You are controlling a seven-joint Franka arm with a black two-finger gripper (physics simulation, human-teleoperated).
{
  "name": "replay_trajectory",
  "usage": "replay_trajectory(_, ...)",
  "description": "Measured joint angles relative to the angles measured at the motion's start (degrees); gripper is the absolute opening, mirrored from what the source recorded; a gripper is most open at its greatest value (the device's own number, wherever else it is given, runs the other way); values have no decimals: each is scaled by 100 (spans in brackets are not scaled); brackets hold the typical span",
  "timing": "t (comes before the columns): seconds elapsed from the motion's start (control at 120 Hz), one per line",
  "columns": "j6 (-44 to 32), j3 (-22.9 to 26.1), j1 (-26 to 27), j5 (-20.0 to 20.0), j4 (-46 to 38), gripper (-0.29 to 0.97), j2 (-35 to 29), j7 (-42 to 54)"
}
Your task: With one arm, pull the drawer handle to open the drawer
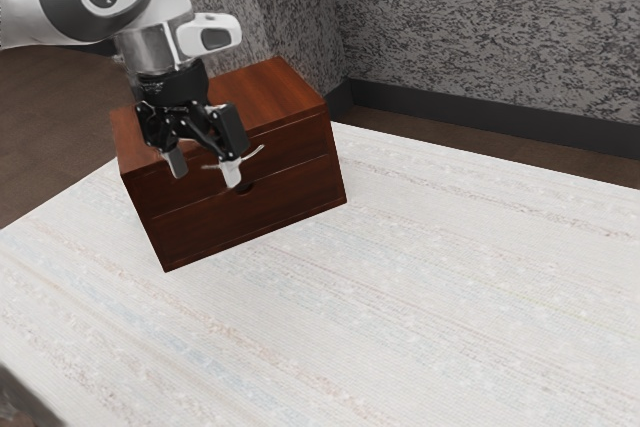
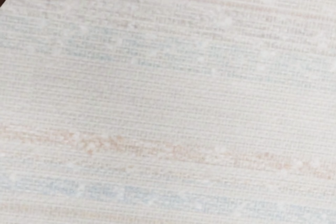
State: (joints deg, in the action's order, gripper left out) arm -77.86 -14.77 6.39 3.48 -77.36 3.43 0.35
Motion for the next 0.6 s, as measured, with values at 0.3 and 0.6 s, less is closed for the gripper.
replay_trajectory(0.3,-519,-23,195,125,593,68,-748,350)
replay_trajectory(0.6,-644,300,44,-127,876,68,-904,2302)
